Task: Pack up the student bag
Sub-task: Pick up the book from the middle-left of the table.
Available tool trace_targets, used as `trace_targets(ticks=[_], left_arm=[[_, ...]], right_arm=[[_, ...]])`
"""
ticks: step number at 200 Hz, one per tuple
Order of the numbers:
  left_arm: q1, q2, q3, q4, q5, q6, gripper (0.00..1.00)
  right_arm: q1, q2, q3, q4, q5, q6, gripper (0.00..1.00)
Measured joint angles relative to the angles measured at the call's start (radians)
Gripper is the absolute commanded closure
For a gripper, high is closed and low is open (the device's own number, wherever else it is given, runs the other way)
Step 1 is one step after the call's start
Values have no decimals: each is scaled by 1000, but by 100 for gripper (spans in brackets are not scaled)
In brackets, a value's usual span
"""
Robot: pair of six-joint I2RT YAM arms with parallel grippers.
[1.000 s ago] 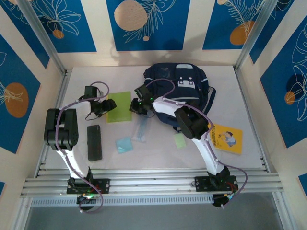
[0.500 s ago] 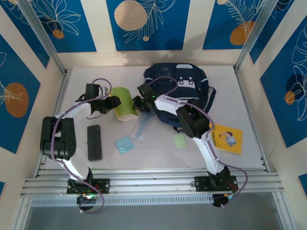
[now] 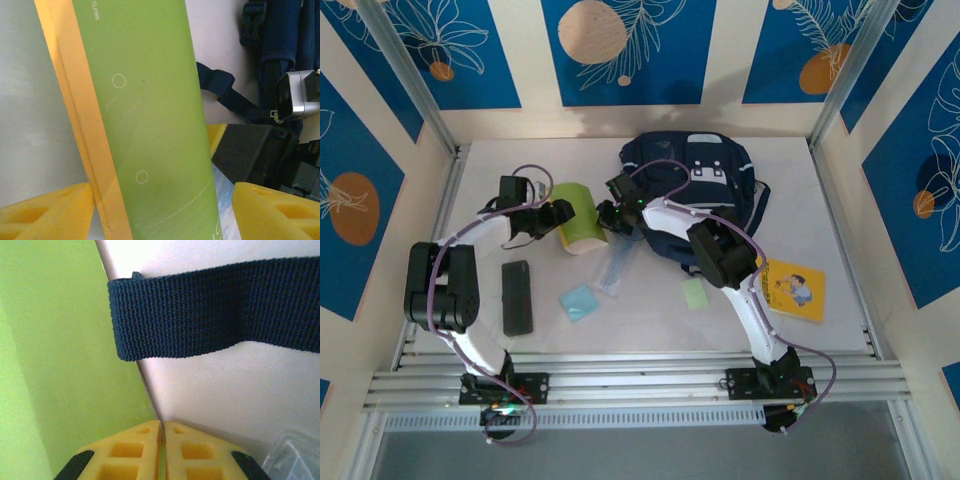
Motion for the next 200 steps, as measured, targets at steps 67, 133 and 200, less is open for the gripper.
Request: trace_targets(ticks=[67, 133, 200], left_arm=[[-10, 13, -43, 167, 59, -78, 46], [-36, 31, 25, 57, 4, -19, 53], [-61, 98, 57, -111, -171, 55, 34]], right_arm=[[-5, 1, 0, 3, -15, 0, 88], [-9, 2, -6, 12, -31, 1, 88], [-7, 2, -14, 27, -56, 1, 88]])
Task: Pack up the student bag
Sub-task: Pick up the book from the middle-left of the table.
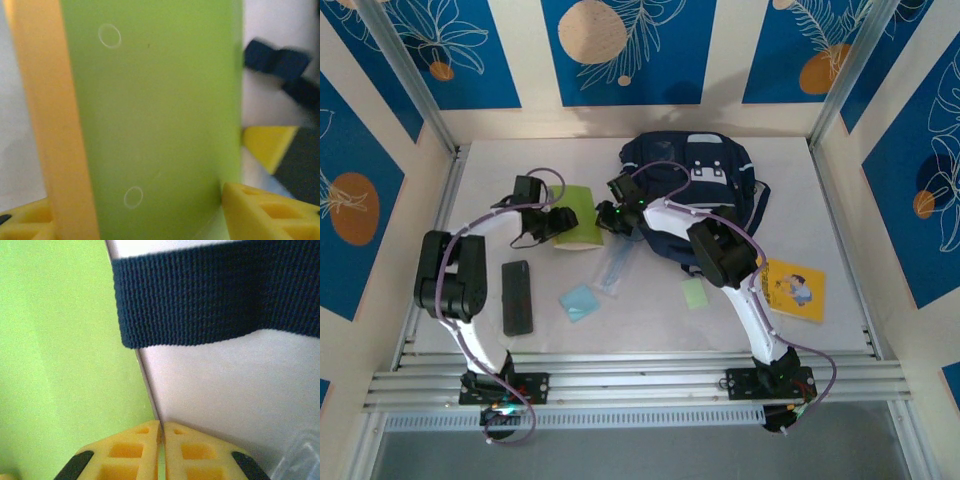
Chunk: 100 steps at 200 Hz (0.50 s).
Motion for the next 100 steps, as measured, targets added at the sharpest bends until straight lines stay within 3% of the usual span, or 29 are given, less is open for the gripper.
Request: trace_targets(ticks=[25, 50, 65, 100], left_arm=[[-1, 23, -25, 2, -15, -9, 33], [-1, 23, -28, 14, -17, -29, 39], [0, 18, -33, 15, -26, -36, 47], [-1, -25, -56, 15, -46, -47, 78]], right_arm=[[-1, 0, -4, 2, -1, 0, 88], [-1, 0, -5, 5, -2, 0, 87], [-1, 0, -5, 6, -2, 0, 87], [-2, 0, -6, 6, -4, -1, 85]])
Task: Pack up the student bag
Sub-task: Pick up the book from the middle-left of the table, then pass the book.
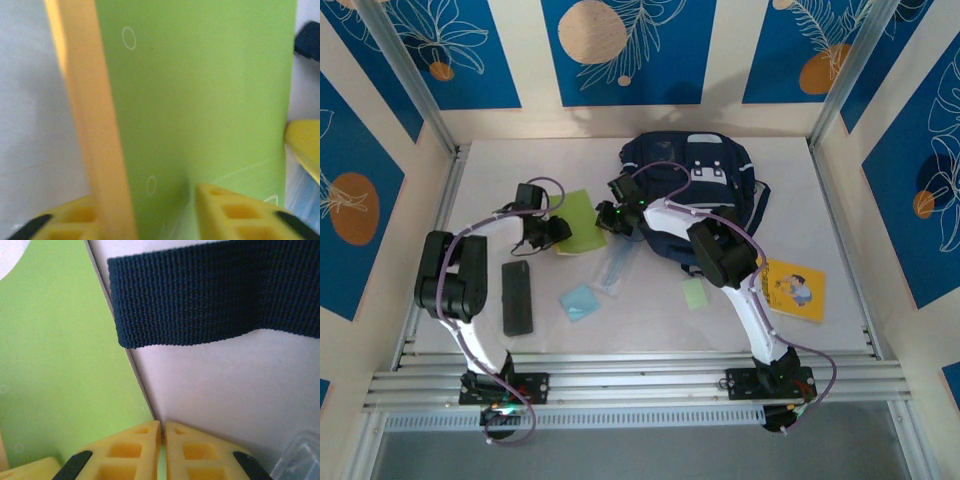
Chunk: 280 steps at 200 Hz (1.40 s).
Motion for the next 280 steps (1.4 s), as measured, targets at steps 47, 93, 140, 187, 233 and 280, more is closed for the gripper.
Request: trace_targets(ticks=[47, 93, 140, 187, 233, 280], left_arm=[[-11, -97, -4, 23, 30, -18, 100], [-18, -149, 5, 47, 77, -72, 100], [-38, -233, 45, 122, 110, -159, 100], [-126, -305, 29, 333, 23, -289, 100], [-247, -303, -61, 508, -102, -427, 100], [-303, -295, -105, 594, -198, -511, 100]], right_arm=[[0, -35, -42, -5, -29, -8, 81], [-6, -206, -185, -53, -82, -52, 55], [-36, -481, -348, -50, -134, -66, 32], [-46, -660, -546, 87, -179, 101, 22], [-39, -683, -682, 360, -158, 342, 14], [-31, -684, -782, 576, -98, 467, 22]])
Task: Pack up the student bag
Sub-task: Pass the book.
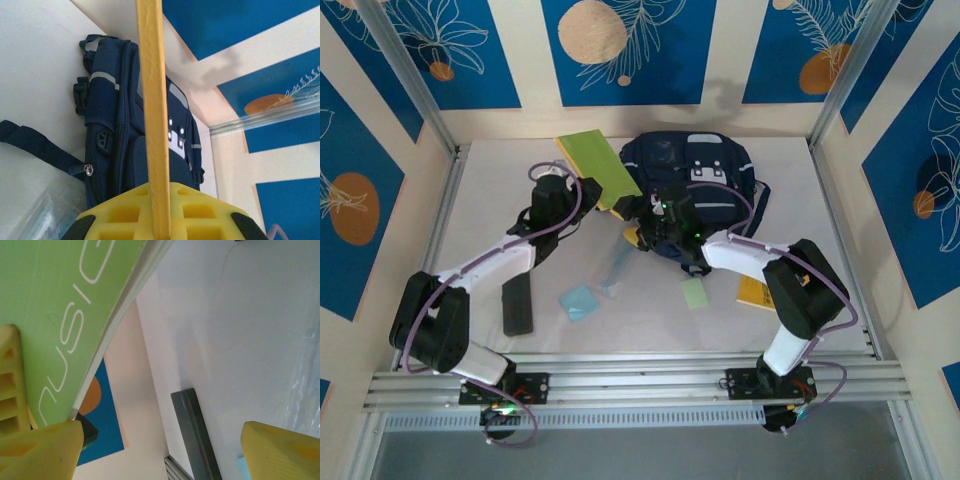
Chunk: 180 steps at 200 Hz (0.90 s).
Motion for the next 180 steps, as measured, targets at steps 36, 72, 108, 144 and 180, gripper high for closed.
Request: trace_targets(ticks=[36, 72, 108, 144, 180], left_arm=[[-18, 0, -12, 24, -33, -34, 100], [-36, 0, -55, 31, -48, -53, 100], [-43, 0, -70, 29, -62, -65, 100], [-64, -1, -70, 33, -63, -76, 100], [-80, -6, -74, 39, -69, -87, 100]], right_arm=[[0, -12, -56, 111, 29, 44, 28], [-3, -74, -120, 154, 51, 64, 32], [-4, -123, -125, 182, 61, 64, 32], [-4, -72, -110, 220, 34, 87, 27], [1, -25, -109, 248, 28, 117, 31]])
